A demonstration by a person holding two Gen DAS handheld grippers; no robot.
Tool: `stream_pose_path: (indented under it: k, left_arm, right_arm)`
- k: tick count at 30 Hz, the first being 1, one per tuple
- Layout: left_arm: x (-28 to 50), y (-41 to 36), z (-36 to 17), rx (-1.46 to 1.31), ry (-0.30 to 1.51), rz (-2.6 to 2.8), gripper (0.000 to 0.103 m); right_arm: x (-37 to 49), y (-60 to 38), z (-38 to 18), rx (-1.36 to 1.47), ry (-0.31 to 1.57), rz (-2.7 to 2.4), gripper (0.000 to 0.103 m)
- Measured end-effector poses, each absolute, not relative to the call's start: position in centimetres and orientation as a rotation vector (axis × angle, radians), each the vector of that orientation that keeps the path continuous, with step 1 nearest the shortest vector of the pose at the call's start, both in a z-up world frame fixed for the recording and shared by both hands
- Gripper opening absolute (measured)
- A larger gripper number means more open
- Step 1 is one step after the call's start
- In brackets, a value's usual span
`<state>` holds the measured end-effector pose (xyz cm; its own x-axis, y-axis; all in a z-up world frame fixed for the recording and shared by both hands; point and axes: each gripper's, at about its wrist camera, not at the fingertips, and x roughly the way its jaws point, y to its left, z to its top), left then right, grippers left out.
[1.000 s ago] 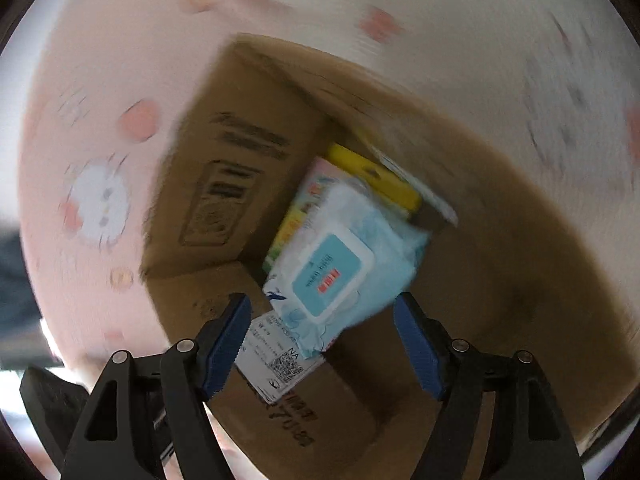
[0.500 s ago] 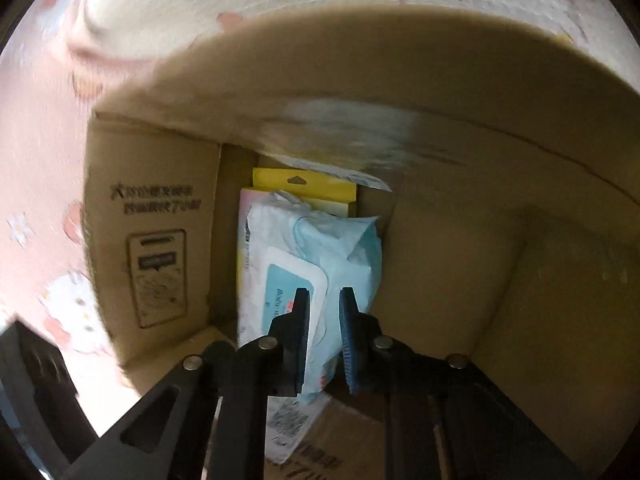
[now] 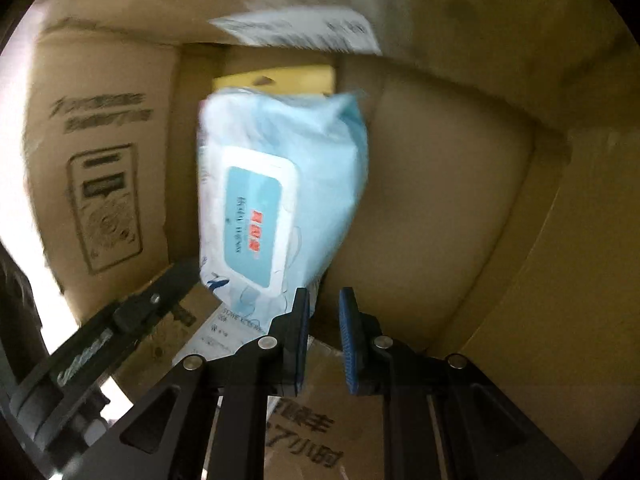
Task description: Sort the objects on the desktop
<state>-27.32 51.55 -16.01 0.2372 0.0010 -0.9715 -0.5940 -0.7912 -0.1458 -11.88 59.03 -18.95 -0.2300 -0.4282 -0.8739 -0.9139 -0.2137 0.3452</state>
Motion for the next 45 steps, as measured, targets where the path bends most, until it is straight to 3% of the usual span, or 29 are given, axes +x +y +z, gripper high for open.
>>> stream_pose_path:
  k: [11,20,24,28,30,32,34,35,36,40,45]
  left_arm:
    - [-26.9,51.7,-18.0,-2.018,0.664,1.599,0.014]
    - [-24.7,50.3,-18.3,-1.952,0.779,1.627,0.014]
    - [-24.3,49.5,-17.8,-1.934,0.78,1.662,0.014]
    - [-23.4,48.4,-16.2,-1.885,0.73,1.72,0.017]
    - [-22.7,47.8,-15.0,-1.866,0.676,1.741,0.024]
    - [-22.0,46.4,-13.2,-1.873,0.506,1.734,0.03]
    - [-21.5,44.8,-11.2,-1.849,0.348,1.741,0.034]
    - [-21.1,44.0,-10.2,-1.829,0.283,1.747,0.042]
    - [-20.4,43.1,-9.3,-1.805,0.223,1.76,0.045]
    - [-21.1,41.8,-2.4,-1.72,0.042,1.864,0.056]
    - [-19.1,39.6,0.0,-1.659,-0.096,2.002,0.057]
  right_arm:
    - [-11.6,59.8,-23.8,-1.504,1.79,1.177,0.013]
    - [-16.3,59.1,-24.8,-1.503,1.913,1.335,0.007]
    - [-17.1,59.5,-23.0,-1.508,1.768,1.44,0.007]
    - [-15.0,60.0,-20.8,-1.494,1.75,1.454,0.007]
    - [-13.9,59.8,-19.2,-1.493,1.759,1.483,0.015]
    - [-13.0,59.3,-16.8,-1.495,1.702,1.552,0.027]
    - [-12.2,58.8,-13.9,-1.484,1.561,1.651,0.042]
    - [-12.0,58.5,-12.5,-1.478,1.491,1.698,0.057]
    - [-11.6,58.2,-11.0,-1.46,1.438,1.762,0.064]
    - [-10.4,56.3,-6.6,-1.434,1.327,1.953,0.064]
    - [-8.6,53.8,-2.3,-1.422,1.291,2.089,0.064]
